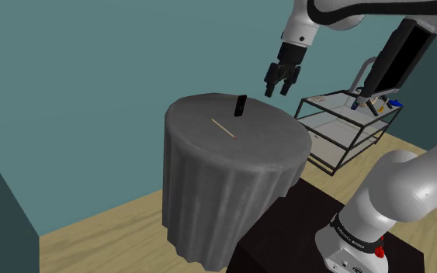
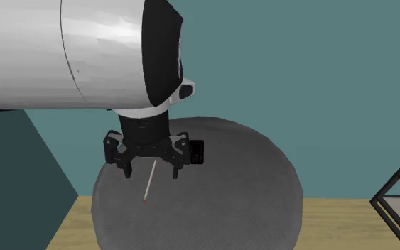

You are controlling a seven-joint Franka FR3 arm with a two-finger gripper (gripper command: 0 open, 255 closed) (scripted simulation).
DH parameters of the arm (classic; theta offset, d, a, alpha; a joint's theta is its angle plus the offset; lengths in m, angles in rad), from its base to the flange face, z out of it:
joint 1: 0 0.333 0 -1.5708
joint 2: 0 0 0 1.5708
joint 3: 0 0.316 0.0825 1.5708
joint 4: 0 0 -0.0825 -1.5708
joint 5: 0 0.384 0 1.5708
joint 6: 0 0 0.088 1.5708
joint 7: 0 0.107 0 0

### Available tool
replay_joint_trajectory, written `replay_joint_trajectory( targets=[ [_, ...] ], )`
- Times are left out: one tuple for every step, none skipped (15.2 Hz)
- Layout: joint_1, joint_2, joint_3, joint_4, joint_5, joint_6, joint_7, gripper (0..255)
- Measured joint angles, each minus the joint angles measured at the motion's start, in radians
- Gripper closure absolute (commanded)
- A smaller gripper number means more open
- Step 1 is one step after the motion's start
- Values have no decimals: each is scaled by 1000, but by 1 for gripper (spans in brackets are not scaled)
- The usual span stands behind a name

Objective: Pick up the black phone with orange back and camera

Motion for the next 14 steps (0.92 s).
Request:
replay_joint_trajectory(
  targets=[
    [-5,32,-10,17,-5,13,-12,0],
    [-7,70,-15,32,-6,34,-19,0],
    [-9,111,-21,56,-8,50,-26,0],
    [-12,154,-30,89,-10,58,-37,0],
    [-16,188,-38,110,-12,70,-47,0],
    [-21,219,-48,128,-14,80,-61,0],
    [-24,262,-55,160,-13,91,-70,0],
    [-27,298,-62,191,-13,93,-80,0],
    [-30,339,-68,225,-12,99,-88,0],
    [-33,367,-73,245,-11,104,-96,0],
    [-37,404,-79,279,-9,106,-105,0],
    [-40,448,-84,314,-5,114,-113,0],
    [-43,484,-88,346,-3,116,-120,0],
    [-46,529,-91,391,2,113,-125,0]
  ],
)
